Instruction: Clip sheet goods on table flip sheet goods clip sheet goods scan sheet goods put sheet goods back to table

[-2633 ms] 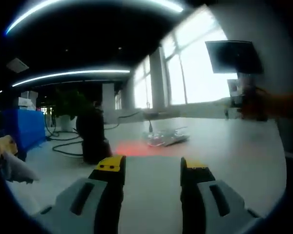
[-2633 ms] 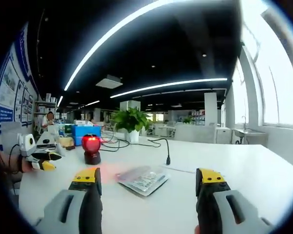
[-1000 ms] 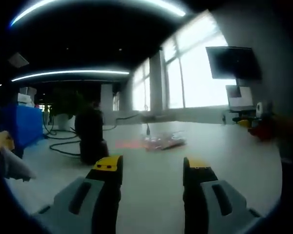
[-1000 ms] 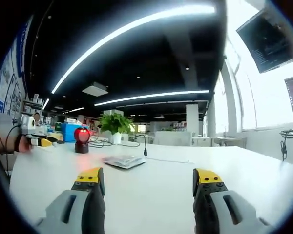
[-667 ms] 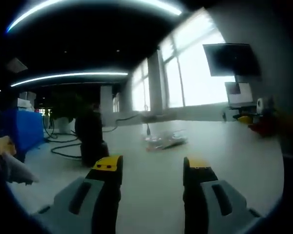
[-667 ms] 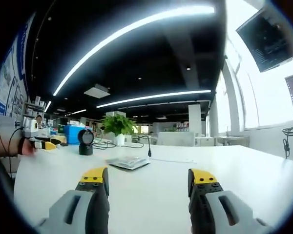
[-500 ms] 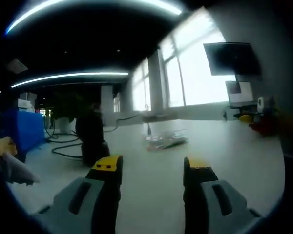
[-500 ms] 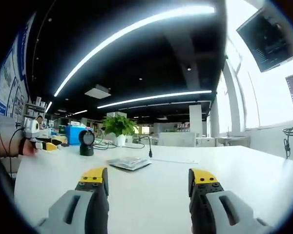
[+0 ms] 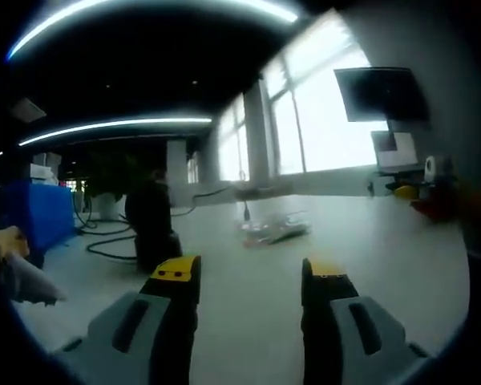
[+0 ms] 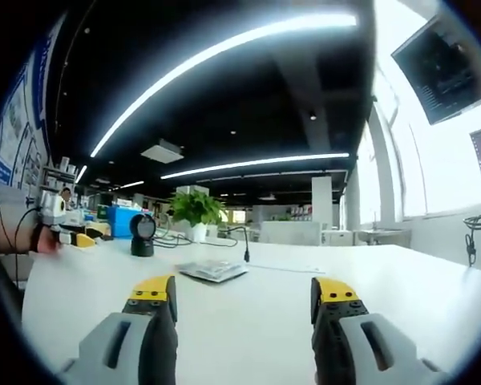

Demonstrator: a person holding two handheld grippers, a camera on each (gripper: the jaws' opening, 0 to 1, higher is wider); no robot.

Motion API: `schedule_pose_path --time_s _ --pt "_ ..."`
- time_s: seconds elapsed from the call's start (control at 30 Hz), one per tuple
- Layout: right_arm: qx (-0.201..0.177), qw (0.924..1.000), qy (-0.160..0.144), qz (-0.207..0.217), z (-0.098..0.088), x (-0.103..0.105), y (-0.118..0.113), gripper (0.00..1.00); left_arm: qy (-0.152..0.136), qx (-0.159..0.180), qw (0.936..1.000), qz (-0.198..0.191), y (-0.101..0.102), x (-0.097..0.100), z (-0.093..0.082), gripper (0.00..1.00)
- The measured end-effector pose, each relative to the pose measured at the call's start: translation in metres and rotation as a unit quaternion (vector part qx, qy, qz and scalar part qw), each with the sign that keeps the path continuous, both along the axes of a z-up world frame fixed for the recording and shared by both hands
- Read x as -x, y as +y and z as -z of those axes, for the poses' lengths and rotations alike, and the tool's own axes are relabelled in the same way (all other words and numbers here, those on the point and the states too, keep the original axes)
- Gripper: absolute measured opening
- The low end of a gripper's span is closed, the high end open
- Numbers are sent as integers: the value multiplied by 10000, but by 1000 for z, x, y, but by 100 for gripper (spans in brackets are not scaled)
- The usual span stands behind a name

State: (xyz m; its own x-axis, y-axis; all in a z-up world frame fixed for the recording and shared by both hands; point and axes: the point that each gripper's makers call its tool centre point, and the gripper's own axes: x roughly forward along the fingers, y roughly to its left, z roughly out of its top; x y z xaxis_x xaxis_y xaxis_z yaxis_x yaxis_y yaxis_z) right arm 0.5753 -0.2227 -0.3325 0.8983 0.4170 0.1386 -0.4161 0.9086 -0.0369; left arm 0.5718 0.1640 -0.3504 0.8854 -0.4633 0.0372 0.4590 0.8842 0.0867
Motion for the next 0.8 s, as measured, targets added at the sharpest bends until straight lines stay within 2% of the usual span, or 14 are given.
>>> schedule_pose_path --time_s 0.23,0.8 --pt "143 9999 38 -8 4 0 3 62 -56 -18 10000 22 -1 2 -2 43" --pt "194 9997 123 41 8 -3 1 61 -28 -41 10000 51 -2 0 0 43"
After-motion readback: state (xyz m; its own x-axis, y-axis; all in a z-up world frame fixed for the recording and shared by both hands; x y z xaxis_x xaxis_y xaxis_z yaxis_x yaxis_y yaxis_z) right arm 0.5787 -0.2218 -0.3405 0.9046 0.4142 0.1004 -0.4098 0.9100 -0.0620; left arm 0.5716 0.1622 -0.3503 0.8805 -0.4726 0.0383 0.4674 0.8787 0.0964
